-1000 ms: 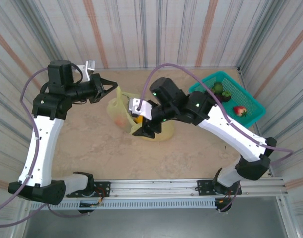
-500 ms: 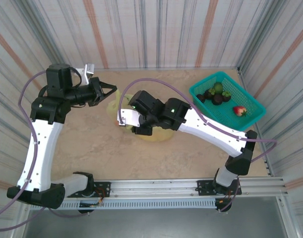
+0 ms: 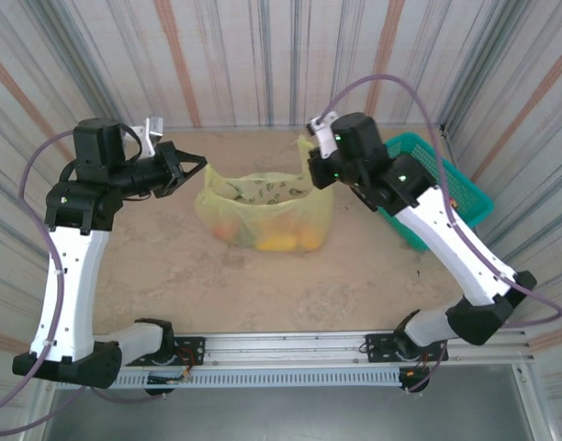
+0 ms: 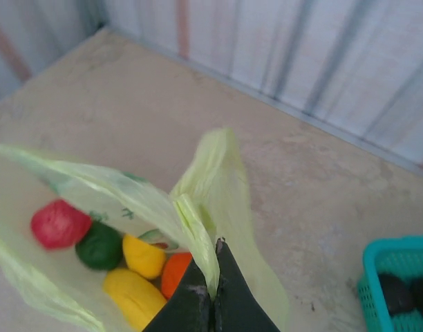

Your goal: Place the fake fruits into the plastic bag and tie a complex knot

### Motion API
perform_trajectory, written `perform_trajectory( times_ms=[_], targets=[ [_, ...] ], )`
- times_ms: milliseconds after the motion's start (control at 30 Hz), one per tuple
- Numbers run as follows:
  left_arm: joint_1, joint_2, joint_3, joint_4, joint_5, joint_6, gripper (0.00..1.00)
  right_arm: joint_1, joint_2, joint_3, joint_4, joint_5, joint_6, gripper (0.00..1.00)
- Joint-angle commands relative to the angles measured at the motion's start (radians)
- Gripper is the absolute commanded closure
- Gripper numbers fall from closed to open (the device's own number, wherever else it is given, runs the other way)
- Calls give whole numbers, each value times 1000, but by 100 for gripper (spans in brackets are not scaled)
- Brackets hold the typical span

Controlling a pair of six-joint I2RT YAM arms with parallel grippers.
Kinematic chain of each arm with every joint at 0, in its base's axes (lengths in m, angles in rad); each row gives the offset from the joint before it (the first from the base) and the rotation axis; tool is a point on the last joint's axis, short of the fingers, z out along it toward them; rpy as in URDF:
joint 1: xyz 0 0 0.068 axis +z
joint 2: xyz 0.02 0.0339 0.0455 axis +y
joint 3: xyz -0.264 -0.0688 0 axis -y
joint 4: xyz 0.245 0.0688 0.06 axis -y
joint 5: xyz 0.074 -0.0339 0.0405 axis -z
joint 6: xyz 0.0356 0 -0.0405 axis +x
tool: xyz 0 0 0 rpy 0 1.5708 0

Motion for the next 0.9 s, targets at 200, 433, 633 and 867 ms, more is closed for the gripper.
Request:
perform_trajectory(
  times_ms=[200, 433, 633, 867],
  targets=[
    [7, -49, 7, 65, -72, -57, 100, -79, -98, -96, 85, 7, 277, 100],
    [-48, -67, -98, 209, -62, -63, 100, -92, -114, -148, 104, 34, 375, 100],
    [-128, 33, 52, 199, -78, 20, 100, -117, -107, -111, 139, 24, 372, 100],
    [-149, 31, 62, 201, -114, 67, 100, -172, -84, -83, 141, -12, 353, 100]
  ],
)
